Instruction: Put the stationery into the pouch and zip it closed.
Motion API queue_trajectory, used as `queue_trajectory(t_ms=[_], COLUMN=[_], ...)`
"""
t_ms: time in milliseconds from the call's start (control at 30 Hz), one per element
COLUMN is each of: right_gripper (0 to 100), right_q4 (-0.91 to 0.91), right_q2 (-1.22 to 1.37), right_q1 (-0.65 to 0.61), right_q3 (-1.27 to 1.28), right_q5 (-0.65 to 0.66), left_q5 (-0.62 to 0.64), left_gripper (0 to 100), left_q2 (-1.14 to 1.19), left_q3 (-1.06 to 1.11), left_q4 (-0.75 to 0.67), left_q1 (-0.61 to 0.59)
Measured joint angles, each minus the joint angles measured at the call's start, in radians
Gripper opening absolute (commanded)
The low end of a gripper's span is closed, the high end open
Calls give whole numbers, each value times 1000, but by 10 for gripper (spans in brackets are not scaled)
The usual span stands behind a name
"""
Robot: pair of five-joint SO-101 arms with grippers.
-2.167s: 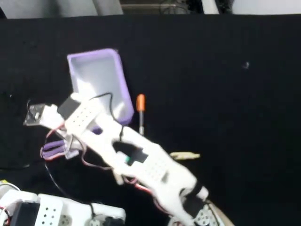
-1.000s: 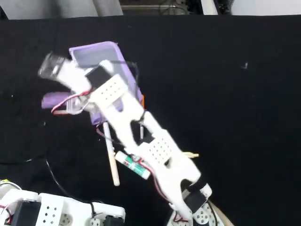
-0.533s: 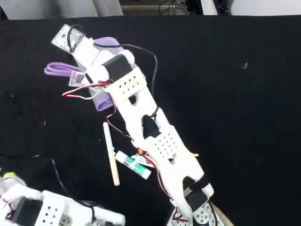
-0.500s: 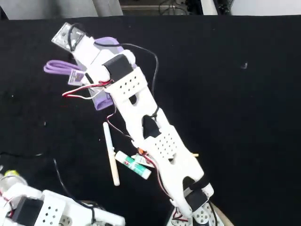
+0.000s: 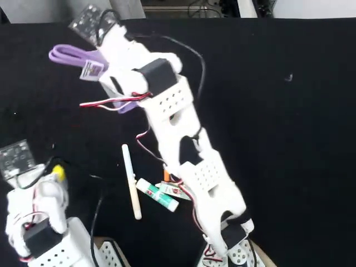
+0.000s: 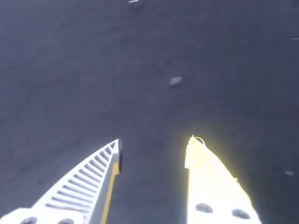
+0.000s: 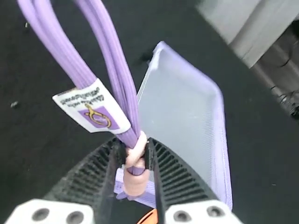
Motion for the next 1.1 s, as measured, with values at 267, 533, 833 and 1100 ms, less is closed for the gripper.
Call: queue_trajectory(t_ms=[267,533,833,1100], right_gripper=[14,11,11,11], right_q4=[0,0,0,0], right_q2=[-87,-153,-164,-164], right_q1=[5,5,5,5], right_q3=[0,0,0,0], right_q5=[0,0,0,-60], left_q5=[126,227,229,292], left_gripper=[232,233,349,333], left_q2=[0,0,0,6], left_q3=[-49,-75,-74,20], left_q4=[-37,-209,-393,-565], left_q1=[302,459,638,644])
